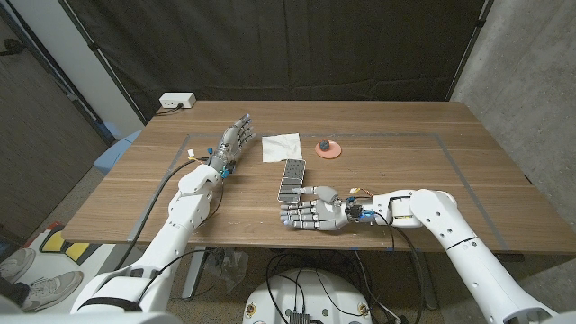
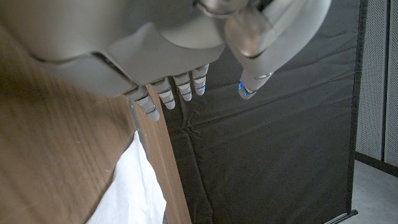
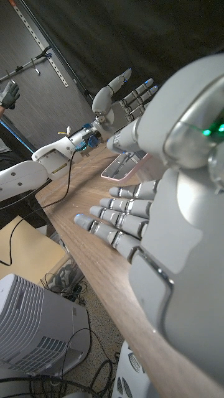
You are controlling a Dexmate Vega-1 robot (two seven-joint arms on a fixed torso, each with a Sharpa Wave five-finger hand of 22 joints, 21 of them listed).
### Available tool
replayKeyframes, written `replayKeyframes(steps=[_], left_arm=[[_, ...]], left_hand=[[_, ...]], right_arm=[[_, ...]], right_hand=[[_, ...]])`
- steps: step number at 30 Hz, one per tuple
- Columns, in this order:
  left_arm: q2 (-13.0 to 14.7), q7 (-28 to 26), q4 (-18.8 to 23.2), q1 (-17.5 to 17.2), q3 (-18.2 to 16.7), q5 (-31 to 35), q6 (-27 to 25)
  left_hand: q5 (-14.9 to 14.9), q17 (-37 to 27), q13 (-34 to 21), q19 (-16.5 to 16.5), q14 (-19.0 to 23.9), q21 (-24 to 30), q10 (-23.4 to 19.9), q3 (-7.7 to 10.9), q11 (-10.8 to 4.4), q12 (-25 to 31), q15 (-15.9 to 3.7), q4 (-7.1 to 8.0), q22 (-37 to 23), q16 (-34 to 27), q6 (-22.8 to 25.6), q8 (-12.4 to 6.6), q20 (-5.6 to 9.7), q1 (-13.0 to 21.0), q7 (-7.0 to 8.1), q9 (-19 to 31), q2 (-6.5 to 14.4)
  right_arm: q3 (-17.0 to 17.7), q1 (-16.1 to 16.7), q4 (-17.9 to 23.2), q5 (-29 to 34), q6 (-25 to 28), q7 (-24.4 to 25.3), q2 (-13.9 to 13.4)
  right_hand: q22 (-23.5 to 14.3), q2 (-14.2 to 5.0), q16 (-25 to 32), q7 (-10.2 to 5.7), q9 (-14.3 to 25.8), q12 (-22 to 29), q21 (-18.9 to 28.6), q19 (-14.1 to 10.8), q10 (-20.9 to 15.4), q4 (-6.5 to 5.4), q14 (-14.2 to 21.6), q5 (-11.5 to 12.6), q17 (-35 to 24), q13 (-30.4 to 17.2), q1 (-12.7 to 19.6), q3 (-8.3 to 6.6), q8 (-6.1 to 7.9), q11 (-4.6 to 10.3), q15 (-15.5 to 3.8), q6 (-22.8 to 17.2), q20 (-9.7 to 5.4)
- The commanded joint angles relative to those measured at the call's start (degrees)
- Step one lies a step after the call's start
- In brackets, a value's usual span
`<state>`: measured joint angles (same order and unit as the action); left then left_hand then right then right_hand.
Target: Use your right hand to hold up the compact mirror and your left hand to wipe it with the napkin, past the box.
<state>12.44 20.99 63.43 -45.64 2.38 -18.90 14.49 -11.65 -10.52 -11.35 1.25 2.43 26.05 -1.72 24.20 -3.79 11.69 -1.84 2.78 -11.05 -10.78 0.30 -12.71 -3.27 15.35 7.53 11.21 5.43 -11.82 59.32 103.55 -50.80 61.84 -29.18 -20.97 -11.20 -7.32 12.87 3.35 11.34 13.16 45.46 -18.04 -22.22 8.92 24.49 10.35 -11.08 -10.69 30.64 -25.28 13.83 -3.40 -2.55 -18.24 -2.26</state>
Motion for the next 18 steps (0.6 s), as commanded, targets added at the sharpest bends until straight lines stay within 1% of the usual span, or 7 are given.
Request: replayKeyframes(steps=[1,3,7,11,15,17,18], left_arm=[[0.0,0.1,-0.4,0.1,-0.1,0.0,-0.1],[0.0,0.2,-0.3,0.1,-0.2,0.0,-0.1],[0.0,0.2,-0.4,0.2,-0.2,0.0,-0.3],[0.1,0.2,-0.6,0.4,-0.1,0.2,-0.5],[0.1,0.4,-1.1,0.8,0.0,0.2,-0.6],[0.1,0.4,-1.4,1.0,0.0,0.3,-0.6],[0.0,0.5,-1.7,1.2,0.0,0.4,-0.6]], left_hand=[[0.1,-0.2,-0.1,0.2,-0.2,-0.1,0.3,0.24,-0.16,0.1,-1.44,0.35,-0.3,-0.3,0.3,0.05,-0.43,0.3,0.2,0.1,0.2],[0.1,-0.2,-0.1,0.2,-0.2,-0.1,0.4,0.23,-0.2,0.0,-1.45,0.37,-0.3,-0.3,0.3,0.05,-0.43,0.3,0.16,0.1,0.2],[0.1,-0.2,0.0,0.2,-0.2,-0.2,0.5,0.2,-0.17,0.0,-1.44,0.42,-0.3,-0.3,0.3,0.07,-0.45,0.2,0.16,0.1,0.2],[0.1,-0.2,0.0,0.1,-0.2,-0.2,0.4,0.17,-0.03,0.0,-1.42,0.49,-0.3,-0.3,0.3,0.11,-0.5,0.2,0.16,0.1,0.2],[0.1,-0.2,0.0,0.1,-0.2,-0.2,0.5,0.14,-0.19,0.0,-1.4,0.54,-0.3,-0.3,0.3,0.15,-0.47,0.1,0.2,0.1,0.2],[0.1,-0.2,0.0,0.1,-0.2,-0.2,0.5,0.13,-0.09,0.0,-1.41,0.57,-0.3,-0.3,0.2,0.18,-0.47,0.1,0.18,0.1,0.2],[0.1,-0.2,0.0,0.1,-0.2,-0.2,0.5,0.12,-0.12,0.0,-1.4,0.58,-0.3,-0.3,0.2,0.19,-0.48,0.1,0.22,0.1,0.2]], right_arm=[[-1.7,-1.2,-1.0,2.0,1.6,1.8,2.3],[-2.1,-1.7,-1.4,2.4,2.0,2.1,2.6],[-1.3,-1.3,-2.1,2.9,2.0,4.2,4.2],[1.0,0.4,-1.5,2.9,2.1,8.4,7.0],[3.2,2.1,-0.3,2.9,1.6,12.3,9.5],[4.4,3.0,0.5,2.8,1.8,14.6,10.8],[4.8,3.2,0.9,2.8,2.1,15.6,11.2]], right_hand=[[-0.4,-0.48,1.4,-0.74,0.2,1.4,2.2,-3.3,-4.7,-0.19,5.0,0.3,-0.2,0.0,2.1,0.16,1.66,0.68,-2.13,-4.4,-4.17],[-0.8,-0.96,2.1,-1.05,0.3,2.0,3.2,-4.0,-7.3,-0.38,7.9,0.4,-0.2,0.0,3.1,-0.09,2.18,0.72,-2.57,-5.9,-4.09],[-1.2,-1.72,2.7,-1.57,0.3,2.2,4.1,-4.0,-9.4,-1.15,9.9,0.4,-0.5,-0.1,3.3,-0.1,2.92,0.79,-2.76,-7.9,-3.46],[-2.2,-2.51,4.6,-2.92,0.4,2.6,6.3,-4.3,-13.9,-2.74,14.7,0.3,-1.0,-0.1,3.0,0.17,4.62,1.55,-4.23,-12.6,-3.28],[-3.1,-2.57,5.7,-3.97,0.2,2.7,7.8,-4.0,-16.7,-3.85,17.3,0.3,-1.2,-0.1,2.6,0.5,5.24,2.15,-5.73,-14.9,-3.33],[-3.8,-3.25,6.7,-4.47,0.0,2.9,9.4,-4.4,-19.4,-4.64,19.9,0.5,-1.3,-0.2,2.7,0.14,5.9,2.34,-6.34,-17.3,-3.42],[-4.3,-3.85,7.6,-4.72,0.0,2.8,10.4,-4.9,-20.6,-4.9,21.8,0.7,-1.4,-0.2,3.4,-0.49,6.34,2.82,-6.55,-18.7,-3.65]])
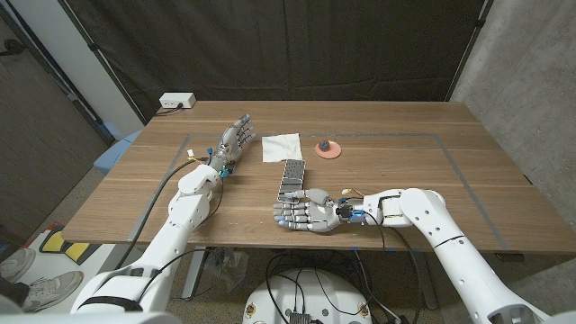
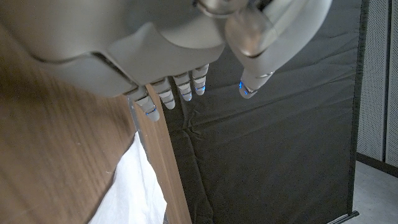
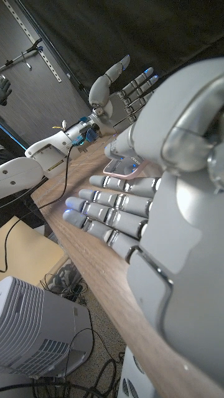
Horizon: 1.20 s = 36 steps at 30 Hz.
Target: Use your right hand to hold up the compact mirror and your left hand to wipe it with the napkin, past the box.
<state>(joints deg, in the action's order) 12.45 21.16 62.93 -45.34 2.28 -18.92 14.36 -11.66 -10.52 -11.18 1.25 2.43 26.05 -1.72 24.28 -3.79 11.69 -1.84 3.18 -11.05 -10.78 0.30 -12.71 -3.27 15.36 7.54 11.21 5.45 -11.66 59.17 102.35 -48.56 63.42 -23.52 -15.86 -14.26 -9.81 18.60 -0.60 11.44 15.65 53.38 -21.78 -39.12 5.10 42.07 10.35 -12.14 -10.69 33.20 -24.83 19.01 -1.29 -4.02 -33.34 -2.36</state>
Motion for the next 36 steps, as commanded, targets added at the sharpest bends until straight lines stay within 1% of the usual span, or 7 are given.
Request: replayKeyframes(steps=[1,3,8,11,16,26,36], left_arm=[[0.0,0.4,-1.4,1.1,0.2,0.4,-0.4],[-0.2,0.5,-2.1,1.6,0.3,0.6,-0.2],[-0.4,0.7,-3.3,2.5,0.5,1.0,-0.2],[-0.6,0.9,-4.1,3.1,0.6,1.3,-0.1],[-0.9,1.0,-5.3,4.0,0.7,1.7,0.1],[-1.2,1.1,-7.1,5.6,0.9,2.9,0.3],[-1.7,1.6,-9.0,7.2,1.1,3.8,0.6]], left_hand=[[0.1,-0.2,-0.2,0.1,-0.3,-0.2,0.5,0.03,-0.13,0.0,-1.42,0.19,-0.3,-0.3,0.2,0.2,-0.5,0.1,0.24,0.1,0.1],[0.1,-0.2,-0.2,0.1,-0.2,-0.2,0.4,0.02,-0.05,0.0,-1.46,0.2,-0.3,-0.3,0.2,0.21,-0.42,0.0,0.22,0.1,0.1],[0.1,-0.2,-0.2,0.1,-0.2,-0.2,0.4,0.0,-0.16,0.0,-1.48,0.24,-0.3,-0.3,0.2,0.24,-0.44,0.0,0.19,0.1,0.1],[0.1,-0.2,-0.2,0.1,-0.2,-0.2,0.4,-0.01,-0.19,0.0,-1.5,0.26,-0.3,-0.3,0.1,0.27,-0.45,0.0,0.19,0.1,0.1],[0.1,-0.2,-0.2,0.1,-0.2,-0.2,0.4,-0.03,-0.18,0.1,-1.49,0.3,-0.3,-0.3,0.1,0.31,-0.46,0.0,0.22,0.1,0.1],[0.0,-0.2,-0.2,0.1,-0.2,-0.2,0.3,-0.05,-0.18,0.1,-1.49,0.34,-0.3,-0.3,0.2,0.32,-0.4,-0.1,0.21,0.1,0.1],[0.0,-0.2,-0.2,0.1,-0.2,-0.3,0.3,-0.02,-0.14,0.1,-1.49,0.33,-0.3,-0.3,0.1,0.4,-0.41,0.0,0.18,0.1,0.1]], right_arm=[[4.9,3.4,2.5,0.7,0.8,10.9,6.3],[5.7,4.0,3.5,1.0,0.8,13.1,7.2],[5.4,4.8,5.2,2.8,-1.5,14.8,7.0],[4.3,4.9,6.1,4.5,-3.4,14.9,5.7],[1.7,5.4,8.4,9.4,-9.2,14.6,2.8],[-1.3,6.3,11.1,16.6,-19.9,12.6,-1.4],[-2.3,8.3,9.0,22.1,-36.3,9.9,-1.3]], right_hand=[[-1.7,-1.58,2.6,-1.47,-0.1,0.5,3.4,-1.2,-5.4,-1.41,5.5,0.7,-0.6,-0.2,1.4,-1.55,1.65,0.76,-5.69,-5.0,-3.75],[-2.7,-1.83,4.5,-2.11,0.1,0.7,5.5,-1.6,-8.4,-1.67,8.5,0.8,-1.4,-0.4,3.1,-2.81,2.77,1.12,-7.21,-7.8,-3.91],[-5.4,-2.04,9.0,-3.23,1.3,1.8,11.0,-1.9,-15.3,-2.79,14.9,0.4,-3.3,-1.6,7.0,-5.18,6.15,2.23,-8.53,-14.1,-5.01],[-6.6,-1.79,10.5,-3.31,1.7,2.5,13.7,-2.6,-18.3,-3.21,16.7,0.3,-4.1,-2.2,8.4,-5.61,7.27,2.62,-8.59,-15.7,-5.5],[-9.6,-1.04,15.7,-3.36,2.9,4.8,20.0,-2.5,-25.3,-2.74,22.1,0.4,-7.6,-4.3,11.6,-5.08,9.48,3.47,-8.94,-18.2,-6.16],[-10.4,0.07,19.2,-3.02,5.3,6.6,23.5,-4.1,-29.5,-2.05,24.5,1.0,-11.5,-6.5,13.3,-4.75,12.13,4.51,-9.14,-20.3,-6.59],[-8.4,0.41,20.5,-3.69,7.0,7.2,22.8,-3.1,-29.6,-1.98,23.8,1.4,-14.1,-8.4,13.7,-4.34,13.49,4.92,-9.26,-21.0,-8.03]])
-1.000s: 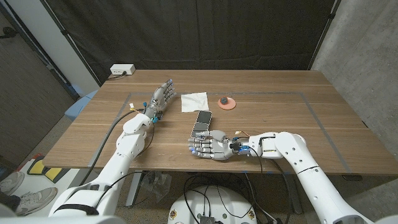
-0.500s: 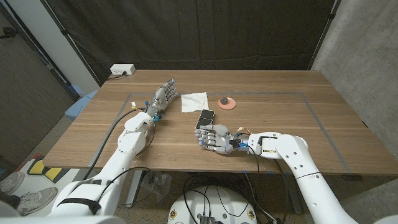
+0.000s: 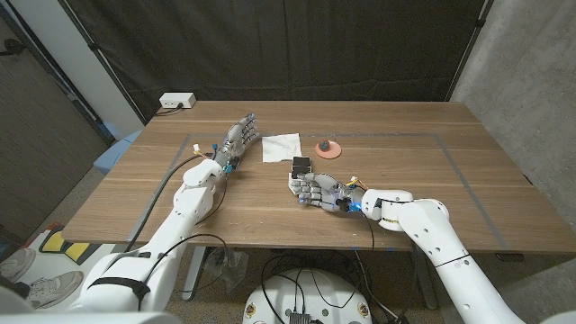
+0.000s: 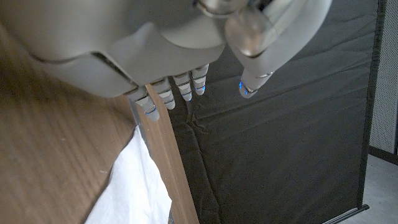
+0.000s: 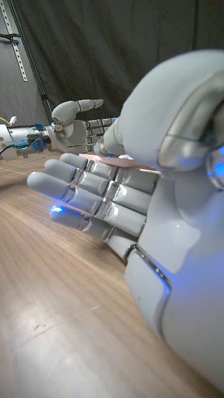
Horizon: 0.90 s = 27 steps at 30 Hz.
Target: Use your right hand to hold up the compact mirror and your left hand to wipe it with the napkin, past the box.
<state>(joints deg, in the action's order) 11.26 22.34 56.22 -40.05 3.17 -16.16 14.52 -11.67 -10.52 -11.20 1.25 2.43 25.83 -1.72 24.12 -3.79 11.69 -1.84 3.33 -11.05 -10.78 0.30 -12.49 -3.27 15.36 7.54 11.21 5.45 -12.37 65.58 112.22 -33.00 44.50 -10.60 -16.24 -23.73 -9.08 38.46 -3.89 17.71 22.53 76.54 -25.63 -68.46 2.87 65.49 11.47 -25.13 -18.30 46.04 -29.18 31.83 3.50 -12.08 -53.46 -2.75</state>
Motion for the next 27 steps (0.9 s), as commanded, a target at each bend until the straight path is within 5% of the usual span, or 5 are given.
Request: replayKeyframes(steps=[1,13,15,19,27], left_arm=[[-0.6,0.4,-2.4,2.1,0.2,1.2,0.4],[0.5,-0.2,-2.4,3.7,1.8,4.8,-0.2],[1.1,-0.9,-1.2,3.6,2.4,6.3,-1.4],[2.7,-3.0,1.9,3.3,3.9,10.0,-3.7],[7.2,-7.3,11.1,2.7,8.2,21.2,-10.4]], left_hand=[[0.0,-0.2,-0.2,0.1,-0.1,-0.1,0.3,0.14,-0.19,0.1,-1.53,0.18,-0.3,-0.3,0.1,0.19,-0.4,0.0,0.21,0.1,0.1],[0.0,0.0,-0.2,0.1,-0.1,-0.2,0.2,0.28,-0.48,0.1,-1.64,-0.65,-0.3,-0.2,-0.3,0.37,-0.33,0.9,0.47,0.1,-0.5],[0.1,0.1,-0.2,0.0,0.5,-0.2,-0.2,0.37,-0.5,0.2,-1.82,-1.51,-0.2,-0.4,-0.3,0.37,-0.17,1.8,0.56,0.0,-1.1],[0.4,0.1,-0.1,-1.6,4.5,0.0,-3.6,1.18,-1.13,1.1,-2.42,-5.58,-0.1,-1.3,1.9,-0.52,0.47,6.4,-0.06,0.0,-3.2],[0.7,-0.3,-0.2,-4.3,9.5,0.8,-9.3,1.84,-3.78,2.1,-4.2,-9.49,-0.3,-2.1,7.4,-2.29,1.27,11.3,0.16,0.0,-5.4]], right_arm=[[-1.6,2.0,-1.3,6.7,-18.9,-3.4,-0.8],[-1.6,2.9,-3.3,10.9,-32.1,-4.2,-0.2],[-1.8,3.1,-3.3,12.1,-33.7,-3.5,-0.3],[-2.1,3.7,-3.3,14.9,-37.1,-1.4,-0.2],[-2.4,3.9,-3.6,17.8,-41.6,0.8,0.0]], right_hand=[[1.6,-0.29,0.8,-0.49,0.9,0.5,-0.5,0.9,-0.3,0.25,0.2,0.4,-1.5,-1.2,1.0,0.17,0.77,0.39,-1.21,-0.9,-7.78],[3.6,-0.39,1.4,-1.14,1.4,1.0,-0.8,3.0,0.3,0.31,-1.6,0.6,-4.0,-3.1,1.5,1.17,0.93,0.87,-1.24,-1.2,-8.31],[3.7,-0.41,1.5,-1.14,1.6,1.0,-0.8,3.2,0.4,0.28,-1.8,0.7,-4.2,-3.3,1.5,1.28,0.97,0.95,-1.24,-1.1,-8.31],[4.2,-0.47,1.5,-1.27,1.7,1.1,-0.7,3.6,0.7,0.26,-2.4,0.7,-4.9,-3.8,1.7,1.51,0.99,0.93,-1.25,-1.1,-8.32],[5.1,-0.54,1.7,-1.28,1.6,1.4,-0.6,4.2,0.9,0.22,-3.1,0.9,-6.0,-4.8,2.1,1.87,0.84,0.94,-1.24,-1.4,-8.23]])
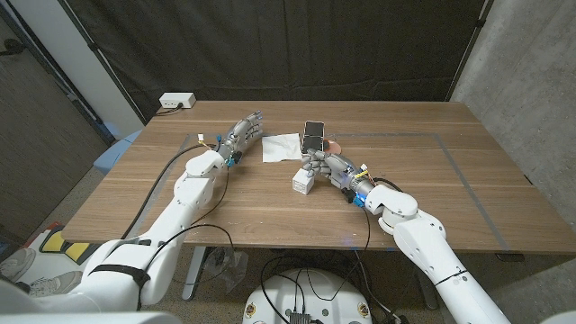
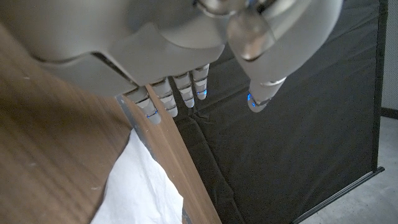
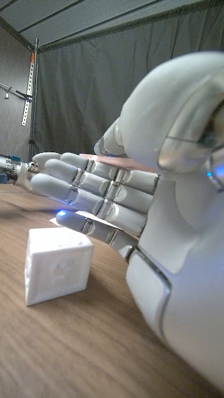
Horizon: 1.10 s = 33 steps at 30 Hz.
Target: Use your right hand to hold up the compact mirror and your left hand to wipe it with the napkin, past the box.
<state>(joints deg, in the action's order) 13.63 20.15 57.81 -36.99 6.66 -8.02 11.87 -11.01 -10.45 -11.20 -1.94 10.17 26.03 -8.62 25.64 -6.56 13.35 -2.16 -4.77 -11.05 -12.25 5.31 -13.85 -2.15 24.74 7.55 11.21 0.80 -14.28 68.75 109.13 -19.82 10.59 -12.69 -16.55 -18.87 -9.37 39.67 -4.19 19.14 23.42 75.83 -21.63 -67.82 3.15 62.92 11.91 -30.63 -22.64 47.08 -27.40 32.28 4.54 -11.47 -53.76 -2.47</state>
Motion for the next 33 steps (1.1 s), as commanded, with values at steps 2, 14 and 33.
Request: replayKeyframes(steps=[2,14,33], left_arm=[[5.7,-5.9,11.4,-0.3,5.6,15.9,-9.0],[9.8,-5.5,20.3,0.6,11.2,32.1,-15.0],[12.1,8.3,27.0,4.7,18.5,53.5,-19.4]], left_hand=[[0.0,-0.4,-0.2,-1.5,2.3,0.7,-3.4,0.49,-1.87,0.6,-4.21,-2.02,-0.3,-0.7,3.5,-1.3,0.35,2.9,0.24,-0.1,-1.0],[-0.7,-1.0,-0.2,-2.0,1.9,0.9,-4.1,1.57,-2.18,-0.3,-4.99,-3.16,-0.4,-0.1,4.0,-0.95,-0.16,6.6,0.76,-0.1,-0.2],[-1.4,-0.8,-0.3,-1.1,0.2,0.2,-2.0,-0.06,-1.91,-1.5,-4.52,-4.46,-0.3,0.7,2.9,0.0,-0.42,8.7,1.01,-0.1,-4.3]], right_arm=[[-0.5,0.6,-0.7,4.4,-7.9,2.7,0.3],[-0.7,0.3,-1.5,3.9,-8.9,2.7,0.4],[-0.7,0.6,-1.9,3.2,-10.1,2.8,0.8]], right_hand=[[0.4,-0.32,0.5,-1.03,0.2,0.6,0.2,0.2,0.3,-0.08,-0.5,0.5,-0.7,-0.6,1.1,0.12,0.35,-0.1,-1.85,-1.0,-8.49],[1.9,-0.59,0.2,-0.68,-0.1,0.8,0.4,0.4,0.6,-0.3,-0.9,0.7,-1.6,-1.8,1.6,0.28,0.06,-0.27,-1.83,-1.3,-8.43],[4.1,-0.8,-0.6,-0.45,-0.2,0.9,1.0,0.5,0.4,-0.74,-0.7,0.8,-1.6,-2.7,2.3,0.52,-0.17,-0.37,-1.83,-1.2,-8.38]])
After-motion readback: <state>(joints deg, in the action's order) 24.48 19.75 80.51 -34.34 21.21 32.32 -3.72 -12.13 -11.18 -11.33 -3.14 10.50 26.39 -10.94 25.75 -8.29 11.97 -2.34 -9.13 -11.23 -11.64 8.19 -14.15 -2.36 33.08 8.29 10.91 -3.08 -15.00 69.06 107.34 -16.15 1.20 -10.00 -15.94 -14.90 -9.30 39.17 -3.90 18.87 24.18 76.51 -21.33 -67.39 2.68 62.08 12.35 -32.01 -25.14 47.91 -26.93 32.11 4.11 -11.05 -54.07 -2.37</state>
